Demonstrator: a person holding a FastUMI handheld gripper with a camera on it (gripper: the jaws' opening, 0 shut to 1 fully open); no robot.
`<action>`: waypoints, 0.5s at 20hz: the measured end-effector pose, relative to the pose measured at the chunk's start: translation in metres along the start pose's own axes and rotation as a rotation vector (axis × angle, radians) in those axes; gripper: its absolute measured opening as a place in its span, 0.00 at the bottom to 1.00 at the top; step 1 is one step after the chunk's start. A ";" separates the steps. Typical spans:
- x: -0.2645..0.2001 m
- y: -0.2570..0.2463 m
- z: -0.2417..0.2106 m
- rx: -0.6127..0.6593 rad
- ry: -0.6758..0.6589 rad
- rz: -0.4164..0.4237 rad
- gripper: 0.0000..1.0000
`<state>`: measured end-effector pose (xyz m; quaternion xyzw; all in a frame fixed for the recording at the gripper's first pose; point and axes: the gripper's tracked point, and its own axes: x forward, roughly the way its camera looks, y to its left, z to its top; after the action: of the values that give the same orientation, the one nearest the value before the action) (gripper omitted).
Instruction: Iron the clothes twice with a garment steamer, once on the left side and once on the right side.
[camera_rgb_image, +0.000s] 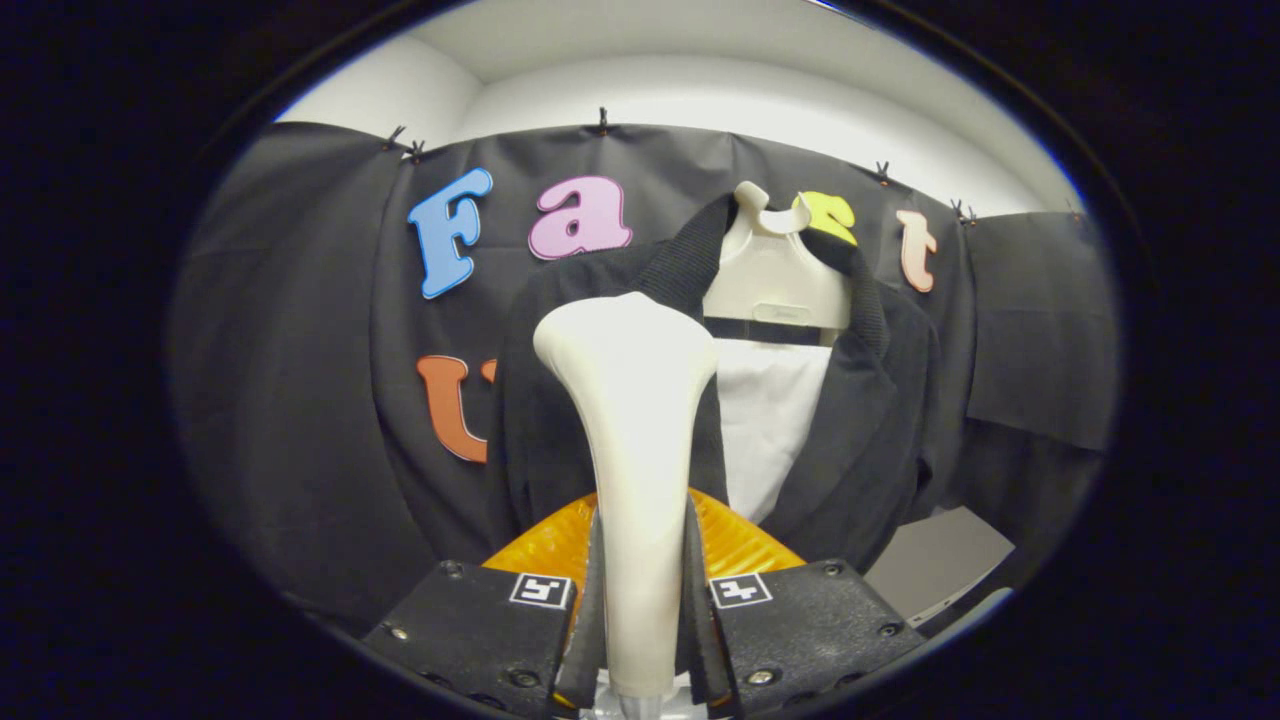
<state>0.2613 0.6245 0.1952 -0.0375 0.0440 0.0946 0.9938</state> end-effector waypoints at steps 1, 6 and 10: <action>0.000 0.000 -0.005 0.001 0.008 -0.002 0.37; 0.001 0.001 -0.034 0.004 0.050 -0.006 0.37; 0.002 0.000 -0.065 0.000 0.089 -0.014 0.37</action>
<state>0.2576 0.6196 0.1309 -0.0418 0.0881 0.0861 0.9915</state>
